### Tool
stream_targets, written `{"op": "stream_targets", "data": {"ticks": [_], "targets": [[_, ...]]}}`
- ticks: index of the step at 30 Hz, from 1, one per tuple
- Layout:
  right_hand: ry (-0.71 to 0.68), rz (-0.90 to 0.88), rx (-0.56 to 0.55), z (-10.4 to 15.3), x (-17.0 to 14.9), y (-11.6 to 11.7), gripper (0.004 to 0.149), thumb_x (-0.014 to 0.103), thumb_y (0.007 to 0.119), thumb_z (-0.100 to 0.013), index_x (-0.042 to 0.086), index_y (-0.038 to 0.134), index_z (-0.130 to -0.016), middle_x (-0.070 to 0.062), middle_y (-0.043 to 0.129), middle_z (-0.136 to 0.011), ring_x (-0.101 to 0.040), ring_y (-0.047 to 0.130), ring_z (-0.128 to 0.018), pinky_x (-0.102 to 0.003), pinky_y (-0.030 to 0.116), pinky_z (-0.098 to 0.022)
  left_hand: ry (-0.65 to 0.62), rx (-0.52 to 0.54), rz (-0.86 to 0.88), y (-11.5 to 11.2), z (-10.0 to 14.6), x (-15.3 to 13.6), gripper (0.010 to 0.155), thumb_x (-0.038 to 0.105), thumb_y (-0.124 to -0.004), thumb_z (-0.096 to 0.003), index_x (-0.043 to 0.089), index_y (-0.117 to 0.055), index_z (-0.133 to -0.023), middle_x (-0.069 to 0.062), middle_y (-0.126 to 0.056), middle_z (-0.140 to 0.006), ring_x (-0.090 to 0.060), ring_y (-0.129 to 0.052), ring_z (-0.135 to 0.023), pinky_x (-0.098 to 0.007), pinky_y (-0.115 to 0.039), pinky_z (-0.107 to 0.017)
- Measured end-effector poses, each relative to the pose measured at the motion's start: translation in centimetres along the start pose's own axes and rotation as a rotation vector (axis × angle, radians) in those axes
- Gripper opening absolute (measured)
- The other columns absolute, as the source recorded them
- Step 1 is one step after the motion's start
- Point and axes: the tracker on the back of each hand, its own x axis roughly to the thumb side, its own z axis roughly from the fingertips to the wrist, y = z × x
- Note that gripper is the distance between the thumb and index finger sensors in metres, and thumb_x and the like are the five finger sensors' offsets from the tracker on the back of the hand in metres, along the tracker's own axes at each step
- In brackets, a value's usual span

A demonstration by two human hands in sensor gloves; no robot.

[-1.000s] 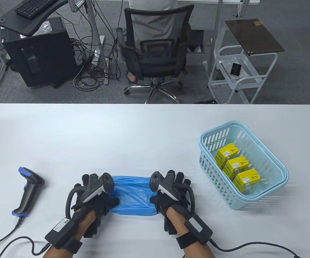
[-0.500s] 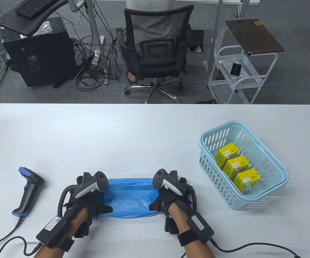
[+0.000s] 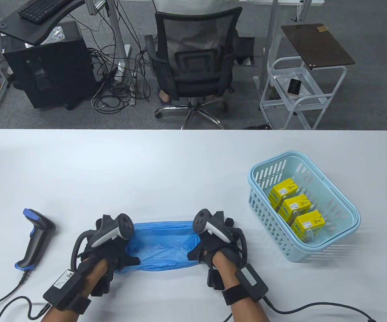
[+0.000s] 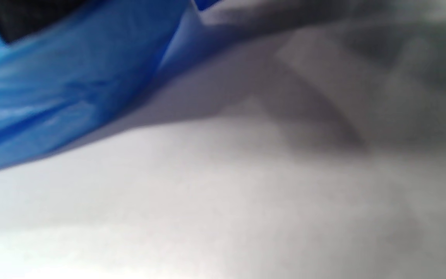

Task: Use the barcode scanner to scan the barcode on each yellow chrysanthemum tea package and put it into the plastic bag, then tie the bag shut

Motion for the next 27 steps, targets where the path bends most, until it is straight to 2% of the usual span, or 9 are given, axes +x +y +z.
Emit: {"op": "stream_targets", "data": {"ticks": [4,8,11,15,20,27], "targets": [[-0.071,-0.055,-0.021,0.2,0.0,0.4,0.092,0.061,0.087,-0.031,0.041,0.030,-0.101,-0.021,0.003,-0.108,-0.058,0.005,-0.094,-0.077,0.018,-0.064,-0.020,0.025,0.064,0.4,0.1,-0.8,0.102,0.074,-0.078,-0.0286,0.047,-0.018,-0.106,-0.015,-0.002,-0.113,-0.050,0.003,-0.101,-0.072,-0.023,-0.073],[-0.143,-0.192,-0.051,0.8,-0.4,-0.8,0.086,0.059,0.088,-0.030,0.042,0.041,-0.100,-0.019,0.004,-0.109,-0.058,0.005,-0.095,-0.077,0.017,-0.064,-0.099,0.075,0.219,1.2,0.8,-1.9,0.099,0.073,-0.078,-0.0292,0.046,-0.023,-0.107,-0.013,-0.002,-0.114,-0.050,0.003,-0.101,-0.073,-0.022,-0.072],[-0.192,-0.264,-0.028,1.2,-0.9,-1.3,0.079,0.059,0.088,-0.030,0.044,0.049,-0.098,-0.019,0.005,-0.110,-0.058,0.005,-0.095,-0.077,0.017,-0.064,-0.142,0.086,0.308,1.3,1.0,-2.4,0.094,0.073,-0.076,-0.0300,0.048,-0.028,-0.107,-0.012,-0.005,-0.114,-0.050,0.003,-0.101,-0.073,-0.021,-0.072],[-0.203,-0.287,-0.012,1.1,-1.3,-1.3,0.073,0.059,0.088,-0.030,0.044,0.056,-0.095,-0.018,0.009,-0.111,-0.058,0.005,-0.095,-0.076,0.017,-0.065,-0.134,0.056,0.288,0.8,0.6,-2.5,0.087,0.073,-0.073,-0.0312,0.049,-0.035,-0.107,-0.011,-0.005,-0.115,-0.049,0.004,-0.101,-0.073,-0.020,-0.072],[-0.210,-0.334,-0.002,1.1,-1.8,-1.5,0.069,0.058,0.088,-0.031,0.044,0.061,-0.093,-0.018,0.012,-0.111,-0.058,0.007,-0.095,-0.076,0.017,-0.065,-0.176,0.073,0.380,1.1,0.9,-2.7,0.082,0.073,-0.071,-0.0324,0.049,-0.042,-0.106,-0.012,-0.007,-0.115,-0.049,0.002,-0.101,-0.073,-0.021,-0.072],[-0.243,-0.393,0.012,1.7,-2.4,-2.5,0.064,0.059,0.087,-0.031,0.042,0.068,-0.090,-0.019,0.015,-0.112,-0.059,0.008,-0.095,-0.076,0.018,-0.064,-0.196,0.097,0.401,1.5,1.4,-2.8,0.078,0.073,-0.070,-0.0326,0.049,-0.050,-0.104,-0.009,-0.011,-0.116,-0.051,-0.001,-0.102,-0.073,-0.024,-0.072]]}}
